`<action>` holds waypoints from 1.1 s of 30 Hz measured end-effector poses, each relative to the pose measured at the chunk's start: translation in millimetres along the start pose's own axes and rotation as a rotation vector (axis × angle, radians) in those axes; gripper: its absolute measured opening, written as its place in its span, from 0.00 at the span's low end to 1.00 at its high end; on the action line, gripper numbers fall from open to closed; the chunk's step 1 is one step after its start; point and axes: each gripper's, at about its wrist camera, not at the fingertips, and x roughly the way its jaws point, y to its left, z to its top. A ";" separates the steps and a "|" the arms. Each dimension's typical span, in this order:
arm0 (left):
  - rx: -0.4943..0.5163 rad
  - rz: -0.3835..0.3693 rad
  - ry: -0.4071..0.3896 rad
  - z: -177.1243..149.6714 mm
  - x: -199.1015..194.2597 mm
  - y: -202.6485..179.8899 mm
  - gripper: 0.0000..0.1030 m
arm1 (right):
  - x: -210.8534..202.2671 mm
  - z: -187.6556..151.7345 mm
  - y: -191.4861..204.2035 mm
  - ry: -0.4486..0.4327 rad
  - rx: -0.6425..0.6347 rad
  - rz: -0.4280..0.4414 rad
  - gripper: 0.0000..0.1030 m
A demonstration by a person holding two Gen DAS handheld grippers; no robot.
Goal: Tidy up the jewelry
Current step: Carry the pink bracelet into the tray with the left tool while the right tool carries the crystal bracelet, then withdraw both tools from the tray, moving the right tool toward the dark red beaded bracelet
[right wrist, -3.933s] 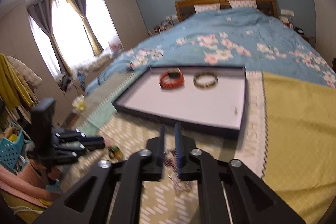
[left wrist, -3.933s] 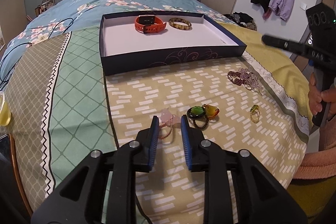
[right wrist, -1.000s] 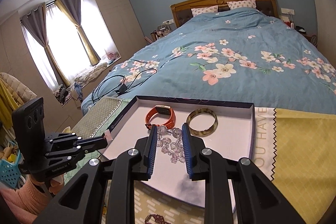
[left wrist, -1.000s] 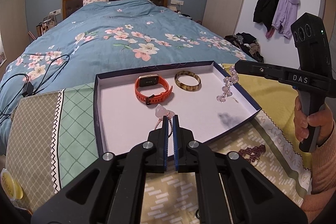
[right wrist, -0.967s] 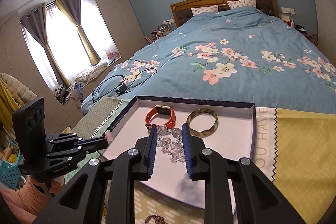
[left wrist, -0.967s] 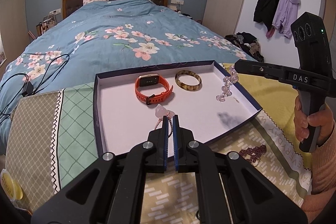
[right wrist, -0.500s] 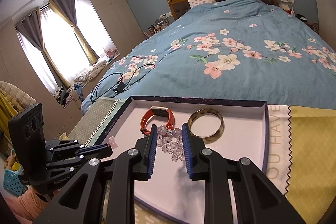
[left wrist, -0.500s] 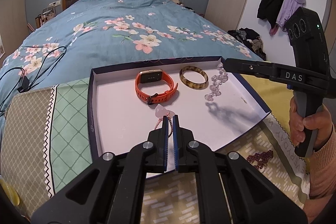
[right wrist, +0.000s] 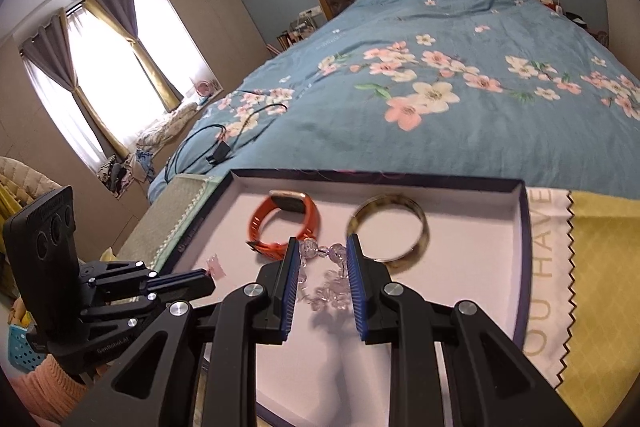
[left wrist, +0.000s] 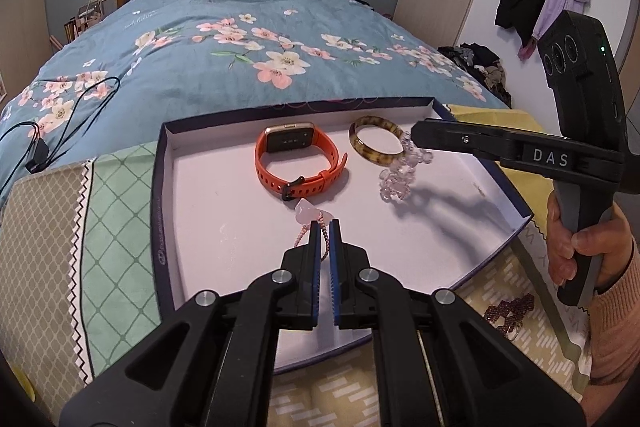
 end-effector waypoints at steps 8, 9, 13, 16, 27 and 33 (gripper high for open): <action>0.000 -0.007 0.036 -2.1 16.2 1.5 0.04 | 2.1 -5.1 -13.7 0.028 0.016 -0.036 0.21; 0.002 -0.007 0.040 -1.5 18.4 0.5 0.04 | 3.6 -6.2 -15.1 0.034 0.017 -0.045 0.21; 0.008 -0.001 0.062 0.1 28.7 -0.5 0.04 | 7.9 -8.7 -21.9 0.049 0.032 -0.072 0.21; 0.001 0.000 0.074 1.8 35.6 -0.3 0.04 | 8.9 -8.9 -26.3 0.054 0.043 -0.082 0.22; -0.019 0.008 0.076 11.0 44.6 4.9 0.09 | -5.7 -10.8 -23.4 0.021 0.046 -0.103 0.42; -0.018 0.026 0.030 14.3 34.1 2.7 0.26 | -24.2 -15.9 -13.2 -0.007 0.036 -0.078 0.47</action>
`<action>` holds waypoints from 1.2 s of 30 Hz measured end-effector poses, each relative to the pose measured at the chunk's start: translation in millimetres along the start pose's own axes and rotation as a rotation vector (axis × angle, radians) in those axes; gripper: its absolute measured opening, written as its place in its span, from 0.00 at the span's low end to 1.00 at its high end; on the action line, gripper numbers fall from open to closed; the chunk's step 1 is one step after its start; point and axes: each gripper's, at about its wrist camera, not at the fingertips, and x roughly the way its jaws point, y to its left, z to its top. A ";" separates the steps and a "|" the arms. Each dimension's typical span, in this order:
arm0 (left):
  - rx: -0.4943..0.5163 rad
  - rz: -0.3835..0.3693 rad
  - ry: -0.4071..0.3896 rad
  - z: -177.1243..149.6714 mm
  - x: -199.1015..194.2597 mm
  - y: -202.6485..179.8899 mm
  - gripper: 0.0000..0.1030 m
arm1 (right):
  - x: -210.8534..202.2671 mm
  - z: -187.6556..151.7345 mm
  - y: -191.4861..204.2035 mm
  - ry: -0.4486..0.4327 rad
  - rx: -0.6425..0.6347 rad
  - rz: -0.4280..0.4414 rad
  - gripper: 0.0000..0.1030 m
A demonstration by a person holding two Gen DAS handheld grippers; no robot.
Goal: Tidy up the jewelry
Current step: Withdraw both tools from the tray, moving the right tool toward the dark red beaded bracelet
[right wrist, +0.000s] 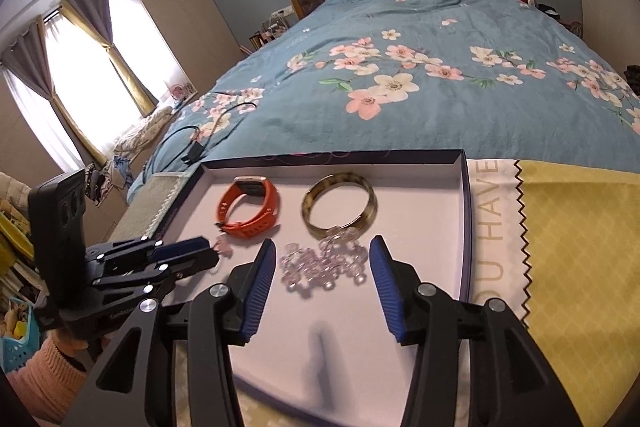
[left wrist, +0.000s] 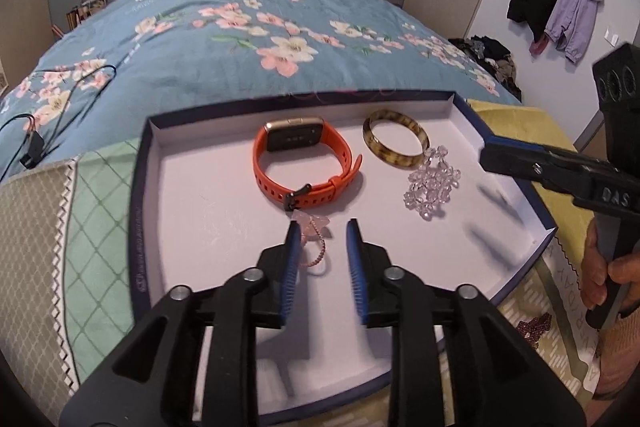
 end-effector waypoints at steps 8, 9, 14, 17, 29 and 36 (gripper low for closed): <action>0.022 0.041 -0.124 -12.2 -52.9 -3.5 0.37 | -41.7 -24.8 25.0 -0.041 -0.098 0.035 0.49; 0.027 0.043 -0.130 -15.1 -58.6 -3.6 0.37 | -44.5 -28.1 26.4 -0.040 -0.108 0.037 0.49; 0.050 0.036 -0.152 -39.2 -84.9 -7.3 0.39 | -55.8 -56.7 32.3 -0.003 -0.160 0.020 0.49; 0.041 0.019 -0.147 -57.2 -94.0 -5.7 0.39 | -59.8 -73.6 28.5 0.022 -0.154 0.008 0.49; 0.015 -0.040 -0.075 -117.3 -105.5 -5.8 0.39 | -64.3 -114.4 11.5 0.074 -0.095 -0.001 0.43; 0.070 -0.047 -0.040 -135.4 -108.9 -18.2 0.40 | -62.6 -123.7 8.7 0.091 -0.077 -0.009 0.39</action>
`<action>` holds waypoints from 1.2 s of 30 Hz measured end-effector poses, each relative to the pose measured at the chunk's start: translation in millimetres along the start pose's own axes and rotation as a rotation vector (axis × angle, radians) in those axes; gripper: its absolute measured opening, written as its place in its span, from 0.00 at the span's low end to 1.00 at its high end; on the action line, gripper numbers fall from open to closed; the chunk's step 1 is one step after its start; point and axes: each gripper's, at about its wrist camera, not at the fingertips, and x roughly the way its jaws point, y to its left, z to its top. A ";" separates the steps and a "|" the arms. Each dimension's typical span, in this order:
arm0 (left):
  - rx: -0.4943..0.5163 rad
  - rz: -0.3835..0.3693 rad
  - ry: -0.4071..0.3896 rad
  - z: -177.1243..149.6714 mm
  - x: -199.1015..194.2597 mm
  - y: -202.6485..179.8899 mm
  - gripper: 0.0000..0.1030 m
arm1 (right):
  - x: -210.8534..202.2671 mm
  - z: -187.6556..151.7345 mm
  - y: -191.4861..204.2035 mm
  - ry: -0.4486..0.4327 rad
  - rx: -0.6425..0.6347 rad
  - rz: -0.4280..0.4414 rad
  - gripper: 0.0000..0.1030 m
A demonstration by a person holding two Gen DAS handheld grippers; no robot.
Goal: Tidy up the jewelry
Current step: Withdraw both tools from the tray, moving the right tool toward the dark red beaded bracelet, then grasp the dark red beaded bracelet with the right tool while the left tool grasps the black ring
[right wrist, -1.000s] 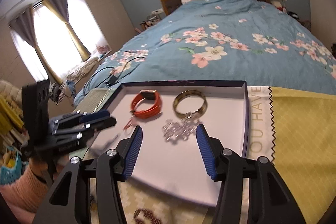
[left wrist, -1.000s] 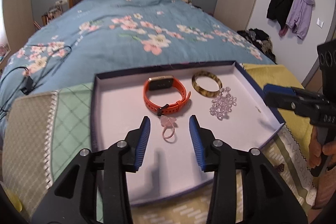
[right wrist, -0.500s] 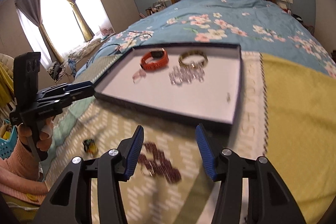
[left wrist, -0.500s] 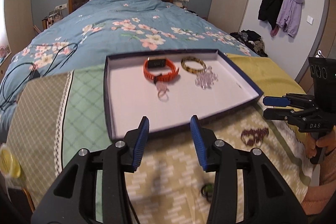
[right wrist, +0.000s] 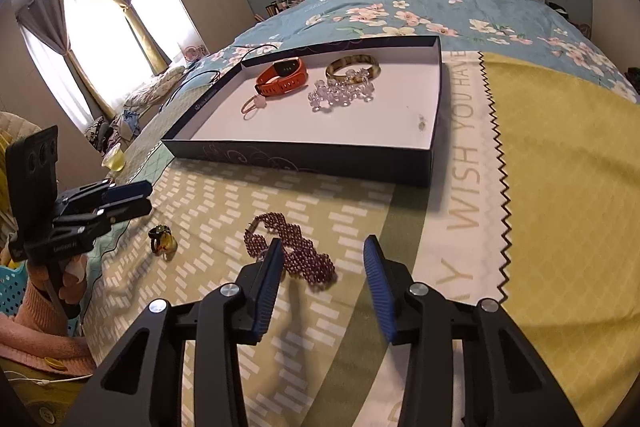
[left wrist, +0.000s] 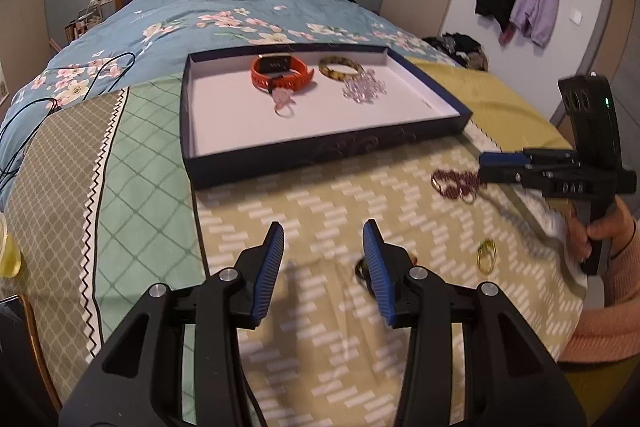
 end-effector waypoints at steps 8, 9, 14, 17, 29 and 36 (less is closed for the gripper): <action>0.038 -0.029 0.036 -9.0 0.6 -11.2 0.39 | 1.8 -1.5 1.6 0.004 -0.005 0.002 0.34; 0.044 -0.030 0.044 -9.4 1.3 -13.0 0.39 | 1.6 -2.1 1.7 0.004 -0.004 0.002 0.33; 0.065 -0.053 0.059 -10.7 3.9 -19.5 0.33 | 2.1 -2.6 2.9 0.004 -0.006 0.008 0.33; 0.056 -0.065 0.075 -11.0 9.5 -20.2 0.28 | 3.4 -1.4 3.0 0.005 -0.006 0.011 0.32; -0.014 -0.086 0.044 -5.2 7.5 -8.5 0.22 | 9.7 1.1 6.7 0.018 -0.018 0.004 0.08; -0.039 -0.079 0.018 -1.6 1.2 -1.8 0.22 | 9.7 6.5 12.7 -0.005 -0.029 0.017 0.05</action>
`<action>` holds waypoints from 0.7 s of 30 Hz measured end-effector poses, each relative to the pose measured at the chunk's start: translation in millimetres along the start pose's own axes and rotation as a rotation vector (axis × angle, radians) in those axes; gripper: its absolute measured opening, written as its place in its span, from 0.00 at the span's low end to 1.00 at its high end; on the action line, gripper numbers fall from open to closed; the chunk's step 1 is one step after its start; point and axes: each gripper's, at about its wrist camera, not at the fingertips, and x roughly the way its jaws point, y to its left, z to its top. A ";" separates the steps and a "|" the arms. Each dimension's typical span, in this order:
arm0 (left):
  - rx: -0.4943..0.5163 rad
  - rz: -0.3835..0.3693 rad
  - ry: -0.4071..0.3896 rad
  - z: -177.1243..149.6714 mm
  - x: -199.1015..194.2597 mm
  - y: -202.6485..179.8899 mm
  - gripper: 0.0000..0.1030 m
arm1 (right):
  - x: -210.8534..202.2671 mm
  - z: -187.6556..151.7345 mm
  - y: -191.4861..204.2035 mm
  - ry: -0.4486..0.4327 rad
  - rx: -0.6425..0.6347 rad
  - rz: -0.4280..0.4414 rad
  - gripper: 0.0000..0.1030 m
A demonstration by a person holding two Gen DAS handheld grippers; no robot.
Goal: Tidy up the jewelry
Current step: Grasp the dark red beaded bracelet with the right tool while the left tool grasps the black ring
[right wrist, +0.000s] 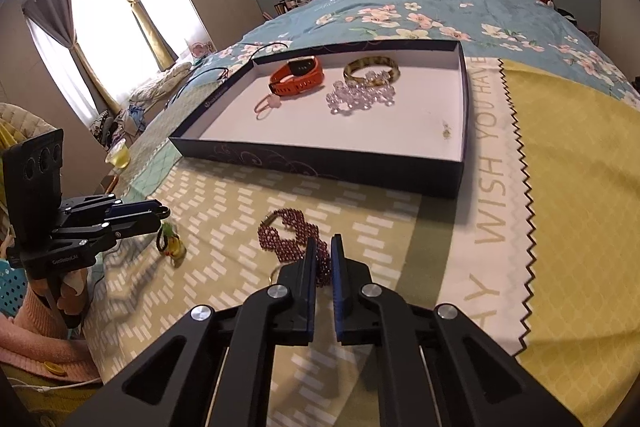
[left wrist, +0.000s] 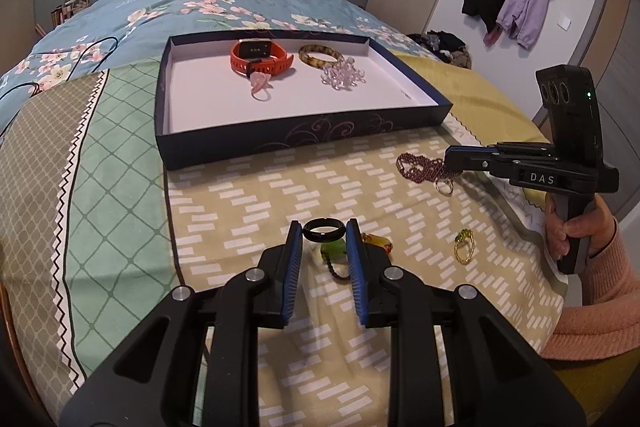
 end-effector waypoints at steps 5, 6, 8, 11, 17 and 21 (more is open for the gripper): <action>-0.010 0.012 -0.024 3.7 -4.6 2.6 0.22 | -5.7 7.6 3.2 -0.033 0.002 0.025 0.04; -0.008 0.015 -0.029 4.7 -5.3 2.2 0.22 | -7.2 9.0 4.5 -0.039 -0.001 0.025 0.04; -0.007 0.016 -0.036 6.1 -6.6 1.7 0.22 | -11.4 13.3 6.8 -0.057 -0.004 0.032 0.04; -0.004 0.021 -0.047 8.8 -7.3 0.1 0.22 | -16.0 18.6 9.8 -0.077 -0.010 0.040 0.04; 0.007 0.029 -0.071 15.2 -8.9 -3.4 0.22 | -23.6 28.6 17.2 -0.109 -0.022 0.057 0.04; 0.016 0.035 -0.091 20.6 -11.5 -6.8 0.22 | -27.8 33.6 21.7 -0.124 -0.034 0.058 0.01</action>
